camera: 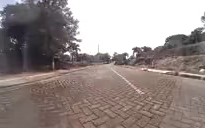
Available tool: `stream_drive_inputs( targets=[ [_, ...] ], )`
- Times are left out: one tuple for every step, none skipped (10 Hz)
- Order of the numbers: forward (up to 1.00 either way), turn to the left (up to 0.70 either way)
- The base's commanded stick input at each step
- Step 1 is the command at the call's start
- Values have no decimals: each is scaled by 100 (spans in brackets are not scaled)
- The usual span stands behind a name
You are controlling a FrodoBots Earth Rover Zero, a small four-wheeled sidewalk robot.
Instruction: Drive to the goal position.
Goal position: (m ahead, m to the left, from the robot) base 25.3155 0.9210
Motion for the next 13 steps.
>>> stream_drive_inputs(
  targets=[
    [70,0],
    [70,0],
    [70,0],
    [70,-22],
    [70,-27],
    [70,-14],
    [70,0],
    [70,0],
    [70,0],
    [70,0],
    [70,0],
    [70,0],
    [70,0]
  ],
)
